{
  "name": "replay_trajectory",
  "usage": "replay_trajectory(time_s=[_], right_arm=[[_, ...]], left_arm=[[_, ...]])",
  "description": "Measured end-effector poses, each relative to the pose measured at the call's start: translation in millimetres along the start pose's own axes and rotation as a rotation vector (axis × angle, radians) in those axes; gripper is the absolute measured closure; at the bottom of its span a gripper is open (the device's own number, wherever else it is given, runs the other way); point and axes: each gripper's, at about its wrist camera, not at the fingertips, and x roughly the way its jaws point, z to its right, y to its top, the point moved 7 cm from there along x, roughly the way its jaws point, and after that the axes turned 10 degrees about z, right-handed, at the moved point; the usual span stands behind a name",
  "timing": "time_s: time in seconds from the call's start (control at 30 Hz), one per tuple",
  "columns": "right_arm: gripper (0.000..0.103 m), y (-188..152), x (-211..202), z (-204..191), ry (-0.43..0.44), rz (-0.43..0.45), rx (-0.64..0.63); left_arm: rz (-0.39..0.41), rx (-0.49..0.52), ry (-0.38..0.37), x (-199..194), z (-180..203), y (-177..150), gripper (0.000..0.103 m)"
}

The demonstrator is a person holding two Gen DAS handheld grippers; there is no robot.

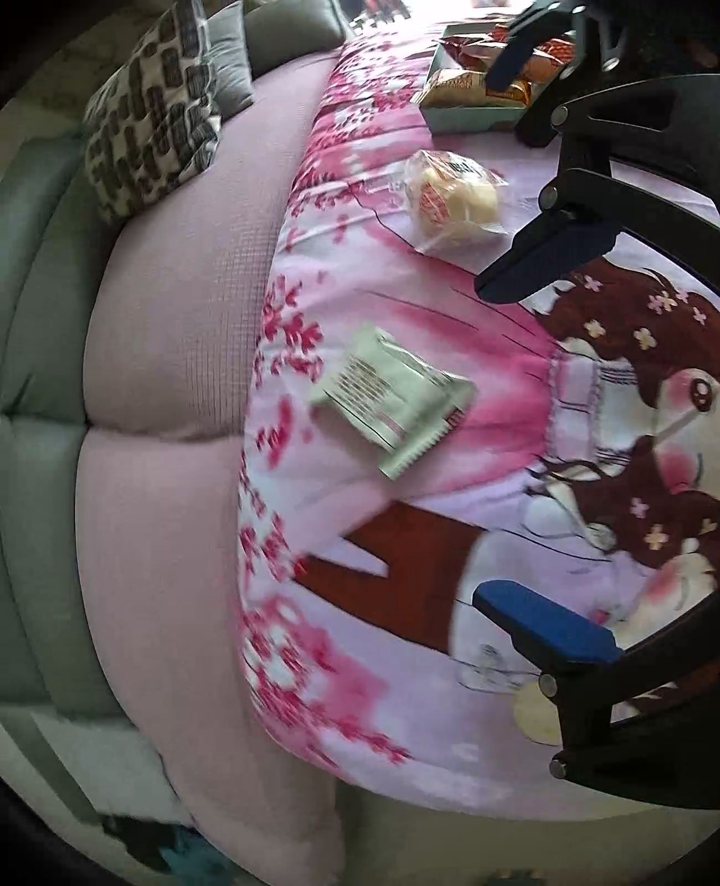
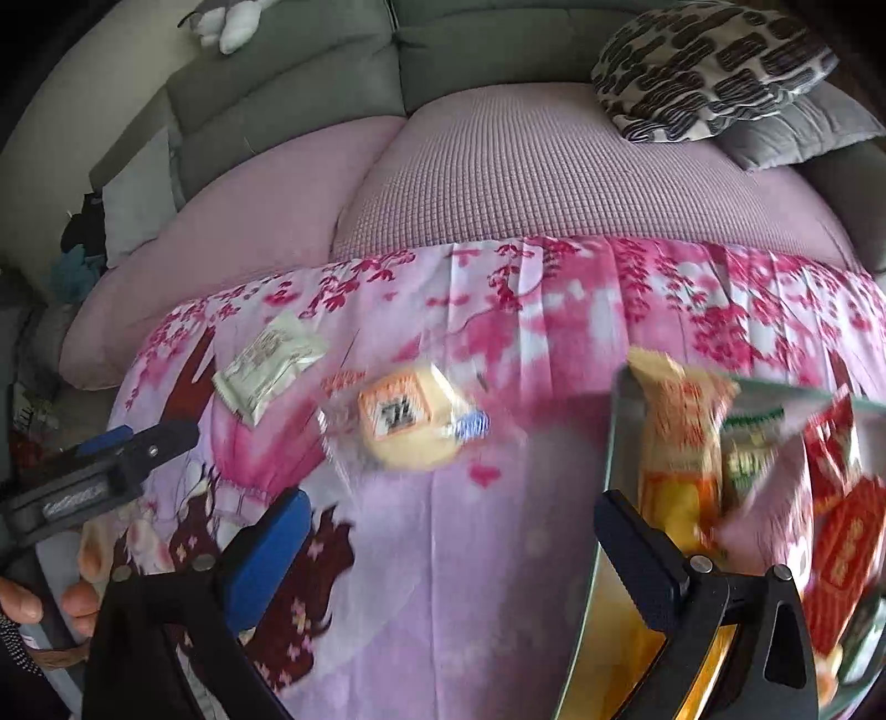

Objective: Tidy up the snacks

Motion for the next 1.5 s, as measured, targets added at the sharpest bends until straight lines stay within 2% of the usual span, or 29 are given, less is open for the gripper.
replay_trajectory(time_s=[0.13,0.27,0.5,0.63,0.7,0.73,0.8,0.87,0.9,0.93,1.0,1.07,1.4,1.5], right_arm=[[0.000,11.2,20.9,-5.5,0.002,-0.028,-0.027],[0.000,14.5,41.7,-13.0,0.008,-0.063,-0.052],[0.000,16.1,67.9,-22.2,0.013,-0.098,-0.075],[0.000,17.4,77.4,-25.9,0.017,-0.107,-0.084],[0.001,18.4,79.4,-25.8,0.014,-0.104,-0.085],[0.002,18.5,80.0,-26.1,0.019,-0.105,-0.084],[0.009,18.8,80.6,-27.3,0.022,-0.106,-0.086],[0.011,18.9,80.1,-27.9,0.024,-0.107,-0.086],[0.015,19.0,79.2,-27.7,0.031,-0.107,-0.080],[0.017,19.0,77.8,-27.4,0.039,-0.107,-0.075],[0.028,18.0,74.3,-27.2,0.055,-0.110,-0.055],[0.033,17.1,71.6,-27.0,0.049,-0.115,-0.054],[0.037,-0.2,39.7,-14.5,0.035,-0.124,-0.028],[0.037,-8.9,21.0,-11.2,0.025,-0.113,-0.017]], left_arm=[[0.008,0.058,-0.009,14.5,7.6,14.0,0.003],[-0.017,0.072,-0.025,34.4,11.4,21.2,0.003],[-0.028,0.138,0.018,62.8,16.7,28.7,0.003],[-0.039,0.156,0.006,73.1,22.6,27.5,0.003],[-0.049,0.168,0.014,79.1,25.7,25.7,0.006],[-0.054,0.168,0.014,81.1,26.5,25.0,0.013],[-0.065,0.151,0.005,83.5,26.2,23.7,0.026],[-0.071,0.134,-0.006,83.9,25.0,22.9,0.029],[-0.071,0.134,-0.004,83.2,25.1,22.1,0.036],[-0.072,0.134,-0.004,82.4,24.3,21.1,0.037],[-0.078,0.127,-0.003,80.1,22.2,19.1,0.040],[-0.083,0.112,-0.004,77.2,20.9,17.4,0.042],[-0.099,-0.039,0.000,37.1,24.3,-0.8,0.045],[-0.085,-0.072,0.035,14.7,23.3,-14.5,0.049]])
